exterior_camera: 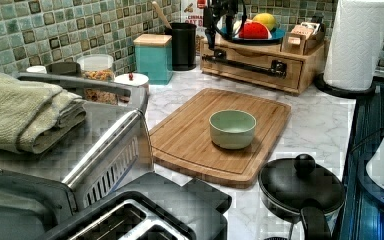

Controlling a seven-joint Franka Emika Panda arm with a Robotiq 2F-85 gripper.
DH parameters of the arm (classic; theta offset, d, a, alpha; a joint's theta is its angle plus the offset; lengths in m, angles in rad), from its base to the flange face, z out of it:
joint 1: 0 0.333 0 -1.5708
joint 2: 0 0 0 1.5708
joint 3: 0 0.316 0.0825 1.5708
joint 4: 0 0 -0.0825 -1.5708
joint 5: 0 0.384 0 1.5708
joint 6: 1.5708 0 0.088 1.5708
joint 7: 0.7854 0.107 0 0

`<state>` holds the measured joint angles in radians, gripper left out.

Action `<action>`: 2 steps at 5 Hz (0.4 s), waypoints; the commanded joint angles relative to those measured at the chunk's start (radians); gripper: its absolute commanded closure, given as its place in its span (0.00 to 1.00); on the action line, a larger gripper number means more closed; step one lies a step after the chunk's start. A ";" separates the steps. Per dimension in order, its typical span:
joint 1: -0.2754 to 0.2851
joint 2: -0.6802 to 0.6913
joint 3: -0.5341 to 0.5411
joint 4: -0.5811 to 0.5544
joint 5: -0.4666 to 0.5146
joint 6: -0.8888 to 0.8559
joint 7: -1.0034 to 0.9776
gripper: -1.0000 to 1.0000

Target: Open the drawer.

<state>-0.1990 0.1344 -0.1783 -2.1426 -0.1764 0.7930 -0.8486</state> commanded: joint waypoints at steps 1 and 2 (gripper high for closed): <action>-0.031 0.060 -0.028 0.045 -0.092 0.055 -0.076 0.00; -0.049 0.072 -0.041 0.037 -0.091 0.076 -0.083 0.00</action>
<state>-0.2068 0.2139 -0.1895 -2.1465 -0.2450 0.8379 -0.8486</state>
